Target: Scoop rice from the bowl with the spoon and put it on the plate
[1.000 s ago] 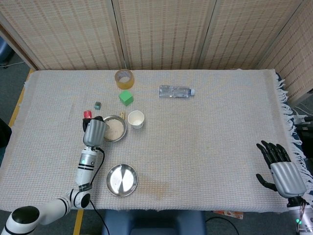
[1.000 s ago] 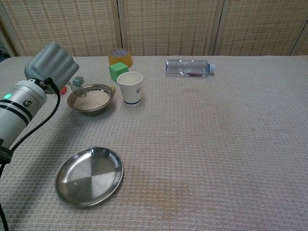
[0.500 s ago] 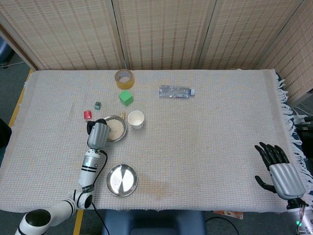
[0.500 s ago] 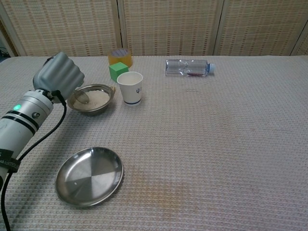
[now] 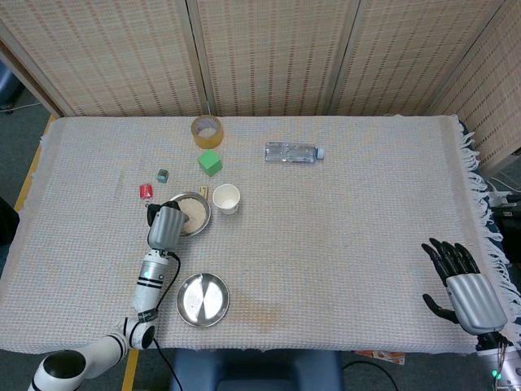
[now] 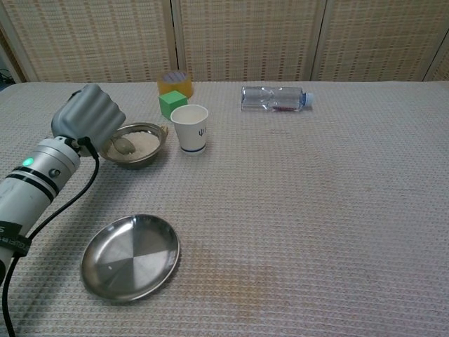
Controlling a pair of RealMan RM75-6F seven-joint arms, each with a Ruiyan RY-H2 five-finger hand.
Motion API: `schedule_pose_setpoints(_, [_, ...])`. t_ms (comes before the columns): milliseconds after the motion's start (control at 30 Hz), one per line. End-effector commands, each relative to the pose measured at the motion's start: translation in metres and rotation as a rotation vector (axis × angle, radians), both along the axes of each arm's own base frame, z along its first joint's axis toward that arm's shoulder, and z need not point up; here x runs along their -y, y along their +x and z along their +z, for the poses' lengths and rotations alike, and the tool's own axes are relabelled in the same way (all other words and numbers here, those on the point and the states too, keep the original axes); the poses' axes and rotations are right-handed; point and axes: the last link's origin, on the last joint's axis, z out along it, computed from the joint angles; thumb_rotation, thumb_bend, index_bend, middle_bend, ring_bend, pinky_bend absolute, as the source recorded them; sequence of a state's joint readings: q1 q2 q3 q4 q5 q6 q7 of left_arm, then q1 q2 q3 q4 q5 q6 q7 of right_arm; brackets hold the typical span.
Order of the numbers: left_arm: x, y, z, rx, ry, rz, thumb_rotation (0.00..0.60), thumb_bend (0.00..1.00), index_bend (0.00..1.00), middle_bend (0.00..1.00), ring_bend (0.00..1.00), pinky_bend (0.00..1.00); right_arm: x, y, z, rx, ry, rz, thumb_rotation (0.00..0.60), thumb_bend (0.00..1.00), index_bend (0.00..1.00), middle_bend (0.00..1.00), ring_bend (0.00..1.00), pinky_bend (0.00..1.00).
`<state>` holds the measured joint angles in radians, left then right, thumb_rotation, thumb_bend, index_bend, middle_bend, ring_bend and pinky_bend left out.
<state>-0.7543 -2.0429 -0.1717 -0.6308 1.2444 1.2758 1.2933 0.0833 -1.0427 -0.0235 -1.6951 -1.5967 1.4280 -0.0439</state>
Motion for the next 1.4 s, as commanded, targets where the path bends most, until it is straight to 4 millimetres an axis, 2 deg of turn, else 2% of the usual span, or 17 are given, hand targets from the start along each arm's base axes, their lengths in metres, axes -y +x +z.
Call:
schedule_pose_setpoints(33, [0.001,0.0,0.0,0.026,-0.002,0.001,0.6,0.41,0.57,1.0,1.0,1.0,0.0,0.0,0.0,0.0,0.001,0.001,0.6,0.2,0.0,0.0,0.0,0.0])
schedule_pose_setpoints(433, [0.007,0.001,-0.005,0.034,-0.028,-0.011,0.6,0.41,0.58,1.0,1.0,1.0,-0.001,0.001,0.0,0.003,0.001,0.005,0.6,0.2,0.0,0.0,0.0,0.0])
schedule_pose_setpoints(700, [0.003,0.002,-0.004,0.129,-0.048,0.05,0.6,0.4,0.59,1.0,1.0,1.0,0.0,0.0,0.0,0.002,0.004,0.002,0.6,0.2,0.0,0.0,0.0,0.0])
schedule_pose_setpoints(967, [-0.005,-0.003,0.004,0.19,-0.057,0.132,0.6,0.4,0.59,1.0,1.0,1.0,-0.001,0.0,0.0,0.0,0.001,0.001,0.6,0.2,0.0,0.0,0.0,0.0])
schedule_pose_setpoints(1400, [-0.003,0.001,0.008,0.246,-0.081,0.158,0.6,0.4,0.59,1.0,1.0,1.0,0.0,0.0,-0.001,-0.003,0.003,-0.001,0.6,0.2,0.0,0.0,0.0,0.0])
